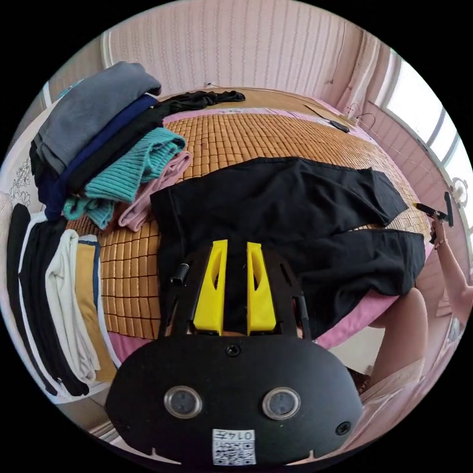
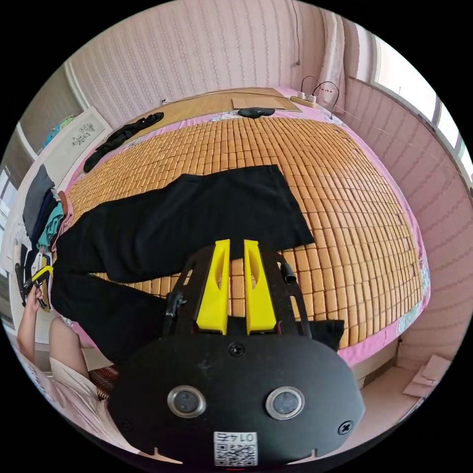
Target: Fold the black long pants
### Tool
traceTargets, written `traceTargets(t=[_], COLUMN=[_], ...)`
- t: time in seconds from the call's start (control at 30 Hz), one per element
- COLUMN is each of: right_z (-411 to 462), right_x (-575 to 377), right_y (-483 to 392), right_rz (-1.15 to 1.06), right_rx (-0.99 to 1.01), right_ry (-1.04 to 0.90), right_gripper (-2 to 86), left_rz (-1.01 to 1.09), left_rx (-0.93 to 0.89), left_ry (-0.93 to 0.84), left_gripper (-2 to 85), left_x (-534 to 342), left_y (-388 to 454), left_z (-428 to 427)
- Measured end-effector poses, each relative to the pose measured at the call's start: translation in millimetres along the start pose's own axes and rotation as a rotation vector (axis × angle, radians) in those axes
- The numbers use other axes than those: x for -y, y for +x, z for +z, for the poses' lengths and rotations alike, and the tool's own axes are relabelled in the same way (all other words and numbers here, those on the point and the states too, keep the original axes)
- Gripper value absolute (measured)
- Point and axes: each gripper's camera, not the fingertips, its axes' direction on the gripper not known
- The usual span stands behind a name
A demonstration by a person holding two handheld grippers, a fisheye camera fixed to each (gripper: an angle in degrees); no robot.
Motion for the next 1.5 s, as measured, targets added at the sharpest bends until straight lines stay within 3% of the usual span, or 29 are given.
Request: traceTargets(t=[0.1, 0.4, 0.57, 0.7, 0.87, 1.0, 1.07, 1.17, 1.27, 1.5], right_z=[46, 86, 85, 35, 7, 19, 35, 49, 57, 35], right_x=[39, 69, 70, 22, -83, -138, -141, -134, -126, -86], right_y=[-14, -11, 3, 0, 28, 60, 68, 62, 53, 50], right_rz=[-0.008, 0.08, 0.206, 0.122, 0.202, 0.368, 0.412, 0.417, 0.363, 0.31], right_rx=[-0.1, -0.283, -0.139, 0.041, -0.025, -0.093, -0.032, -0.159, -0.179, -0.138], right_ry=[-0.068, -0.079, -0.068, 0.079, 0.041, -0.03, -0.054, -0.081, -0.114, 0.058], right_gripper=[4.7, -0.6, -0.5, 1.9, 10.9, 13.1, 12.5, 4.9, 0.3, -0.4], left_rz=[-0.123, -0.056, -0.042, -0.041, -0.012, -0.046, -0.059, 0.03, 0.117, 0.173], left_rx=[0.128, 0.008, -0.001, -0.027, -0.121, -0.168, -0.198, -0.063, -0.056, -0.033], left_ry=[-0.079, -0.094, -0.086, -0.064, -0.106, -0.208, -0.244, -0.3, -0.337, -0.329], left_gripper=[10.9, 11.0, 11.1, 10.7, 12.0, 13.4, 13.6, 12.3, 8.3, 3.9], left_x=[11, 25, 28, 22, -13, -46, -50, -41, -34, -28], left_y=[-27, -44, -50, -57, -58, -59, -57, -43, -35, -51], left_z=[28, 43, 39, 16, -20, -16, -5, -1, 0, -16])
